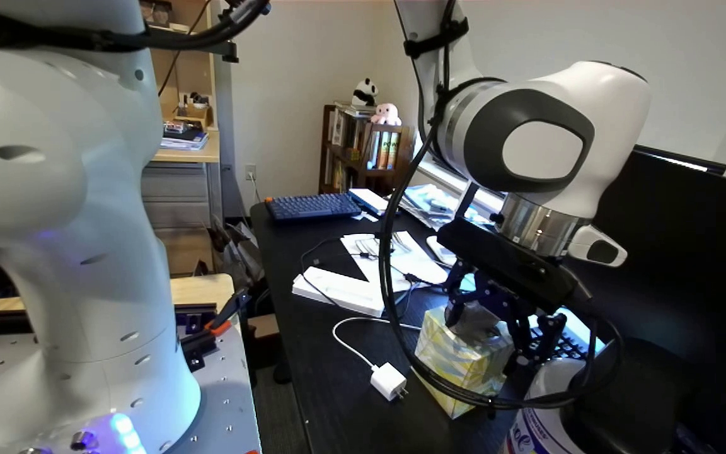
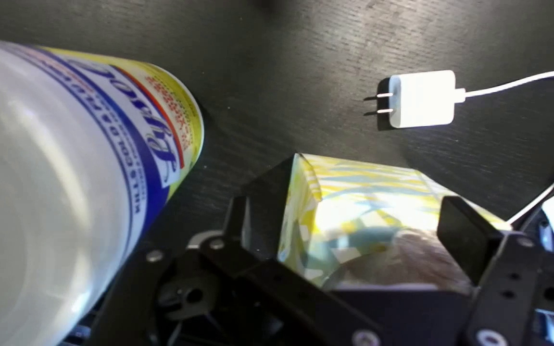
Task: Remove the object thats on top of the box and place it on the table
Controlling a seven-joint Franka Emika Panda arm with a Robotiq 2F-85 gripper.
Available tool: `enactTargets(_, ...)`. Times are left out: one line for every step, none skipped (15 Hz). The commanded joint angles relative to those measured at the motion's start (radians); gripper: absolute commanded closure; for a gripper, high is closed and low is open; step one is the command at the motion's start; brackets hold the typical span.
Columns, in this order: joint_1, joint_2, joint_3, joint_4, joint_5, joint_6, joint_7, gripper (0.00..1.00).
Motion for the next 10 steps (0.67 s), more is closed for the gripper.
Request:
enactTargets(0.014,-0.237,0.032,-0.083,0.03,-0.158,-0.031,0.0)
enactTargets(0.026,-0.288,0.035,-0.083,0.033,-0.209,-0.028,0.0)
enactTargets(0.038,-0.347,0.037,-0.08,0.017,-0.287,-0.009,0.0)
enactTargets(0.052,-0.408,0.035,-0.078,0.027,-0.346,0.0,0.0)
enactTargets(0.048,-0.269,0.022,-0.036,-0.002,-0.268,0.003,0.0)
enactTargets(0.059,-0.328,0.02,-0.038,-0.003,-0.317,0.005,0.0)
enactTargets(0.065,-0.37,0.019,-0.042,-0.003,-0.341,0.006,0.0)
enactTargets(0.067,-0.397,0.018,-0.052,-0.004,-0.348,0.007,0.0)
enactTargets(0.068,-0.41,0.017,-0.061,-0.005,-0.348,0.007,0.0)
enactTargets(0.068,-0.411,0.017,-0.066,-0.005,-0.348,0.007,0.0)
